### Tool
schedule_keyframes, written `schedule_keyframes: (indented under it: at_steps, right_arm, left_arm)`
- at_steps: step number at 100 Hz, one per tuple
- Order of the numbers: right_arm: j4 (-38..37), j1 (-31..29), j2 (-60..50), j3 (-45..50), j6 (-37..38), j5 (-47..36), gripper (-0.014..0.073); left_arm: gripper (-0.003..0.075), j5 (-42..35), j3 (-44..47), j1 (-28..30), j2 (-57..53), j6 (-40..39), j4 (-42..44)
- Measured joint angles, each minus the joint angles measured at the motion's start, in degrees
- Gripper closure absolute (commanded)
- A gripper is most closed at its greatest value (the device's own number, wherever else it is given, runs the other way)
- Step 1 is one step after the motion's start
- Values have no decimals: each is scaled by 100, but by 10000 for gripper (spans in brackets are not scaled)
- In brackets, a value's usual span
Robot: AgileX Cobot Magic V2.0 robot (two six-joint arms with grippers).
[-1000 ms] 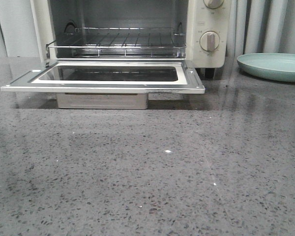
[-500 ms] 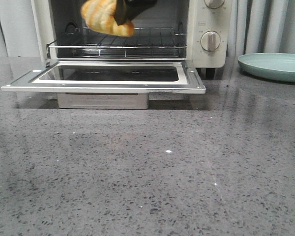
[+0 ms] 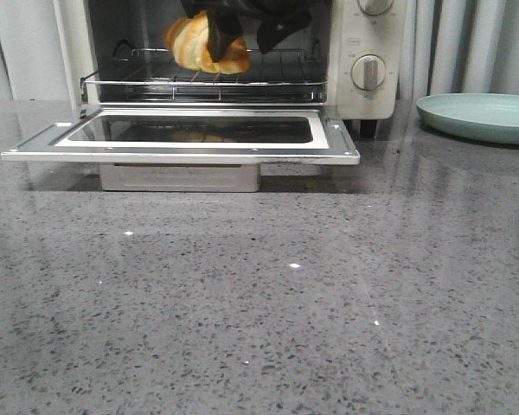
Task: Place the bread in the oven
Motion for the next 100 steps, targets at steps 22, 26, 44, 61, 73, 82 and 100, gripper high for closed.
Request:
schedule_keyframes:
  at_steps: [22, 26, 44, 61, 73, 82, 100]
  right_arm:
    - [71, 0, -597, 10, 4, 1078, 672]
    - [71, 12, -825, 38, 4, 1181, 652]
    - [71, 295, -2154, 632, -9, 1329, 649]
    - [-96, 655, -3993, 2538, -29, 1007, 648]
    - [-218, 681, -5687, 4446, -29, -31, 648]
    - [-251, 616, -6998, 5805, -29, -932, 648]
    - [-288, 42, -8939, 7283, 6, -1274, 649]
  left_arm:
    - [742, -118, 0, 258, -590, -265, 764]
    - [742, -130, 24, 342, -744, -419, 1048]
    - [742, -144, 522, 955, -1638, -1383, 2253]
    - [742, 25, 1356, 1474, -2642, -1960, 2583]
    - [741, 372, 1948, 1636, -3232, -2164, 2630]
    - [741, 526, 2266, 1651, -3456, -2201, 2630]
    - [741, 574, 2458, 1651, -3529, -2214, 2598]
